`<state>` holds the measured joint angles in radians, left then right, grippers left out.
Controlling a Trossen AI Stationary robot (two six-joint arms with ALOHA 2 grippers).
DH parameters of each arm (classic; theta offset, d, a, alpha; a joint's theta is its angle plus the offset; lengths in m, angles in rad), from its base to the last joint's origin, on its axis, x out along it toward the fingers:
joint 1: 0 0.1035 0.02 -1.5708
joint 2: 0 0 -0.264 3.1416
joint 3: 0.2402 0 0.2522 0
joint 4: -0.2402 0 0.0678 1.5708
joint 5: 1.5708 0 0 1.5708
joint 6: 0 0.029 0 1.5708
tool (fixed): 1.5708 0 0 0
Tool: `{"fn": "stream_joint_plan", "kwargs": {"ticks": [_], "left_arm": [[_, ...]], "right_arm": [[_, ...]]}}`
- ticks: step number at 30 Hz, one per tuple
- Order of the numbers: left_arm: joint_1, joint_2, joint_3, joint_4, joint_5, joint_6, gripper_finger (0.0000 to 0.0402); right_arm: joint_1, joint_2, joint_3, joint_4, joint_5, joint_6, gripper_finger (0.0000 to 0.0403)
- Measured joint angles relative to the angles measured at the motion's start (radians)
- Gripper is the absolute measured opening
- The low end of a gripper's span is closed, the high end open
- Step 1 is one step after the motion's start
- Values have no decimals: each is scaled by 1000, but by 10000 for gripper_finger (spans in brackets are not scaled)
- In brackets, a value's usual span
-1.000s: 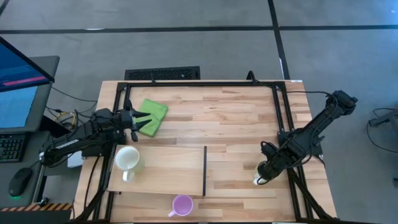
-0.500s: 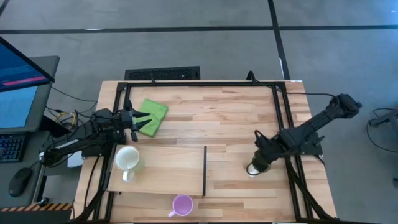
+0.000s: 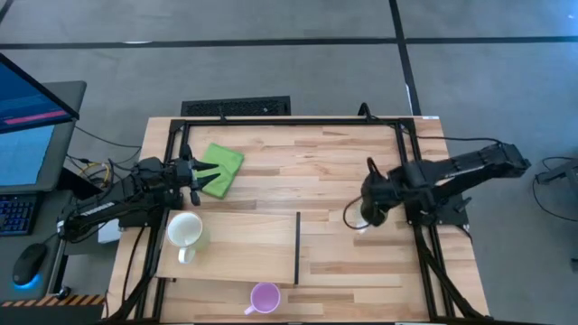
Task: Stack small to large cups/mugs on shelf
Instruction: Put the green mug on the shelf
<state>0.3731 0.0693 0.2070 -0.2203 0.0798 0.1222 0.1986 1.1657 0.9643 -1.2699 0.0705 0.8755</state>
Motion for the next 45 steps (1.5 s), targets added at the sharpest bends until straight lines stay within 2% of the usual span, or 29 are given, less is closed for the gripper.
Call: {"fn": "stream_joint_plan", "kwargs": {"ticks": [7,15,22,30,35,41,45], "left_arm": [[0,0,0,0,0,-1,122],[0,0,0,-33,19,-15,122],[-1,0,0,-36,67,-18,122],[-1,0,0,-36,110,-37,122],[-1,0,0,-36,147,-40,122],[-1,0,0,-37,151,-40,122],[-1,0,0,-37,151,-40,122]], "right_arm": [[-161,100,148,-93,45,-259,22],[-312,264,318,-31,70,-552,22],[-392,470,499,33,69,-783,22],[-425,734,792,41,57,-952,22],[-421,874,981,36,-14,-1030,22],[-415,1012,1172,-5,-44,-1061,22],[-406,1085,1244,-34,-47,-1070,22]]}}
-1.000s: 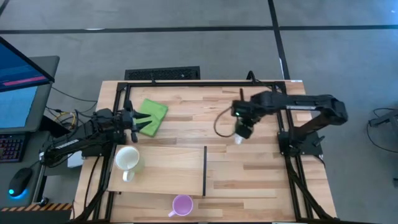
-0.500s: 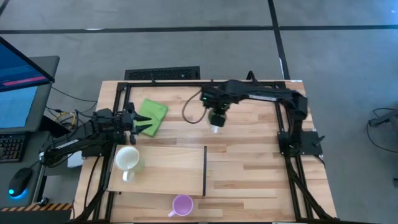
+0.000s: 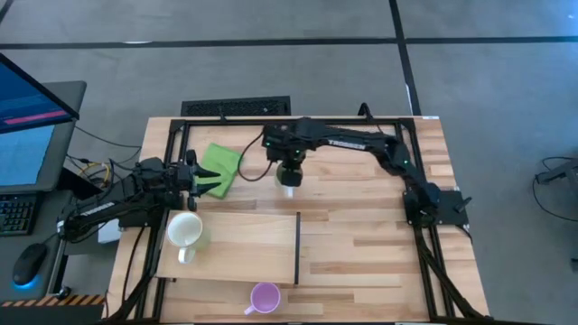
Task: Stack small to large cups/mugs on shelf
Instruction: Put the green mug on the shelf
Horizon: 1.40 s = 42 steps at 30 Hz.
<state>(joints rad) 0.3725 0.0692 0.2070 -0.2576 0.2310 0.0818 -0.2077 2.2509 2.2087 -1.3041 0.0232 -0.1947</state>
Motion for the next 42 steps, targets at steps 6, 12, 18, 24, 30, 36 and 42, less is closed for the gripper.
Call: {"fn": "stream_joint_plan", "kwargs": {"ticks": [6,12,18,24,30,36,42], "left_arm": [[0,0,0,-15,0,1,122],[0,0,0,-25,0,7,122],[0,0,0,-25,0,7,122],[0,0,0,-26,0,7,122],[0,0,0,-44,0,6,122],[0,0,0,-47,0,6,122],[0,0,0,-48,0,5,122]], "right_arm": [[7,82,23,-69,-1,3,22],[16,107,25,-32,0,12,22],[17,117,24,-8,-25,36,22],[16,127,24,2,-51,38,21],[16,127,24,5,-51,38,22],[17,127,24,10,-52,38,70],[16,128,24,8,-52,41,85]]}}
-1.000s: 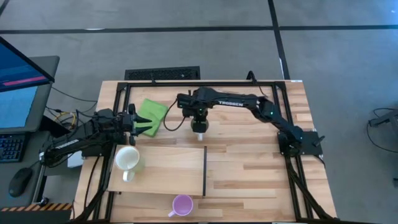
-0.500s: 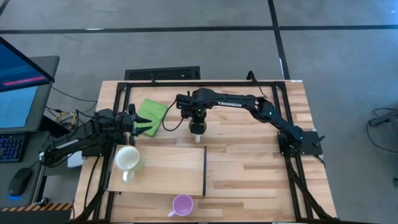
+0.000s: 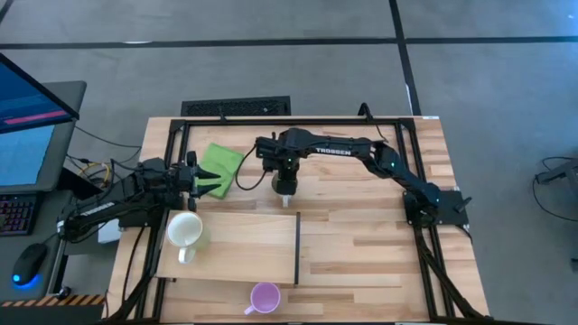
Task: Stack small to large cups/mugs on shelf
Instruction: Put the green mug on the shelf
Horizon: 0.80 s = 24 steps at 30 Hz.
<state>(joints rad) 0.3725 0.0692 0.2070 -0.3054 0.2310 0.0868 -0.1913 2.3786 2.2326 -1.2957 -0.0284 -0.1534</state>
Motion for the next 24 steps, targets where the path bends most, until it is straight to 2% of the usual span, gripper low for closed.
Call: {"fn": "stream_joint_plan", "kwargs": {"ticks": [24], "left_arm": [[0,0,0,-9,0,-1,122]], "right_arm": [[0,-2,-1,-7,2,15,87]]}}
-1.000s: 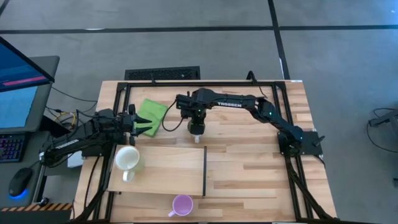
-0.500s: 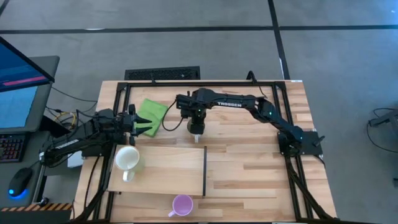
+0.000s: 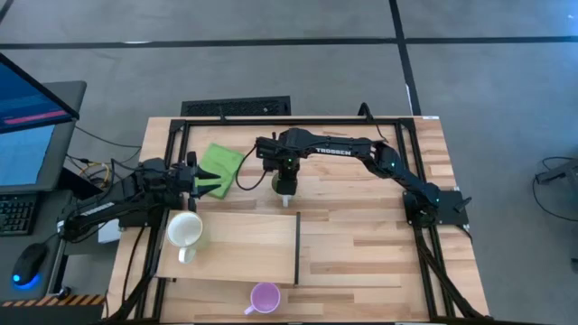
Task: Stack small to large cups/mugs on shelf
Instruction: Put the green mug on the shelf
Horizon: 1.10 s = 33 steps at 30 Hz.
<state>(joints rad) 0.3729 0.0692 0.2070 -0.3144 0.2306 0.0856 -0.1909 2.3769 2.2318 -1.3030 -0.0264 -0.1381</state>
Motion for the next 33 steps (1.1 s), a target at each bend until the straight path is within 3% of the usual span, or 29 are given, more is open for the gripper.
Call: {"fn": "stream_joint_plan", "kwargs": {"ticks": [10,19,33], "left_arm": [[0,0,0,-21,0,-15,122],[0,0,0,-21,0,0,122],[0,0,0,-29,-1,3,122]], "right_arm": [[1,-2,5,-29,0,25,87],[3,-5,126,-73,1,25,87],[1,-107,124,-93,12,25,87]]}}
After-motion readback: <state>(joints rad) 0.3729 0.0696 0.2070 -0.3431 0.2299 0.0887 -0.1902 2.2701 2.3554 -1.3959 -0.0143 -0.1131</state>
